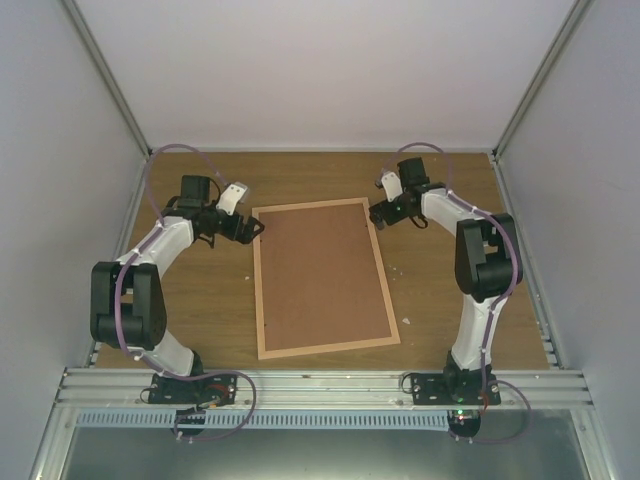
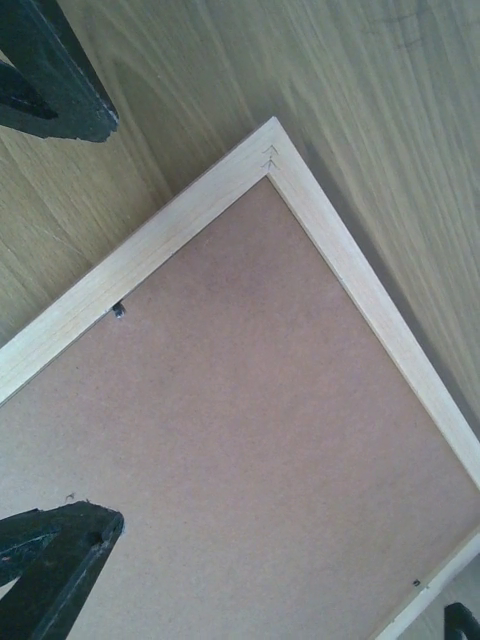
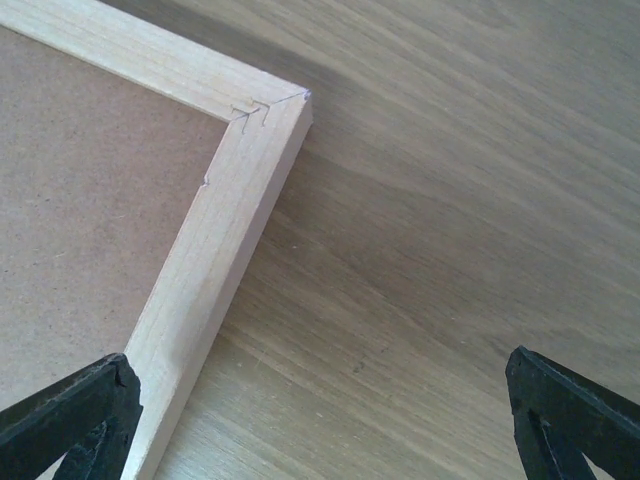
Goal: Put the photo into the frame
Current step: Install the photo frame at the center of the board, then move the photo frame to the center of the board, then turn over the photo frame at the center of the board.
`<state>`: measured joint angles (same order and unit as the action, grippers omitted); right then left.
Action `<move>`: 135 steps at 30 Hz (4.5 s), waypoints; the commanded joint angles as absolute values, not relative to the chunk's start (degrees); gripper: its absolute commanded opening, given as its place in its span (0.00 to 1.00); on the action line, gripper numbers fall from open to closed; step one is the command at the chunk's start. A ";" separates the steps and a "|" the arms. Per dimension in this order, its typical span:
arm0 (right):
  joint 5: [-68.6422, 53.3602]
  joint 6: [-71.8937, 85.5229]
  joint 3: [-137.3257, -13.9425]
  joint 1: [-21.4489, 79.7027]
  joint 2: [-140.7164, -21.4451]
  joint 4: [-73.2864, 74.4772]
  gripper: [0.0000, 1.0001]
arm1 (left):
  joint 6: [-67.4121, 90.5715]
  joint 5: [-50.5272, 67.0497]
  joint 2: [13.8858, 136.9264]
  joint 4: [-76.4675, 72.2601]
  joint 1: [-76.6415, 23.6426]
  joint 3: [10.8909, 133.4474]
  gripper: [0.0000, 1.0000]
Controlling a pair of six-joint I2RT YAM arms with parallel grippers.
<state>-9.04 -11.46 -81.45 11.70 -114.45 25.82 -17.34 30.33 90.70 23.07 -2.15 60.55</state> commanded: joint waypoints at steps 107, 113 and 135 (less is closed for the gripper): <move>-51.20 -5.02 -70.53 -4.99 -105.07 27.81 0.74 | -38.87 21.44 99.09 37.62 -26.14 80.68 0.86; -52.42 -6.33 -66.47 -5.25 -103.99 29.76 0.70 | -39.70 12.17 98.44 41.45 -41.90 76.07 0.63; -54.43 -7.09 -62.76 -6.18 -105.32 28.46 0.70 | -32.47 3.00 108.32 36.27 -59.38 74.45 0.57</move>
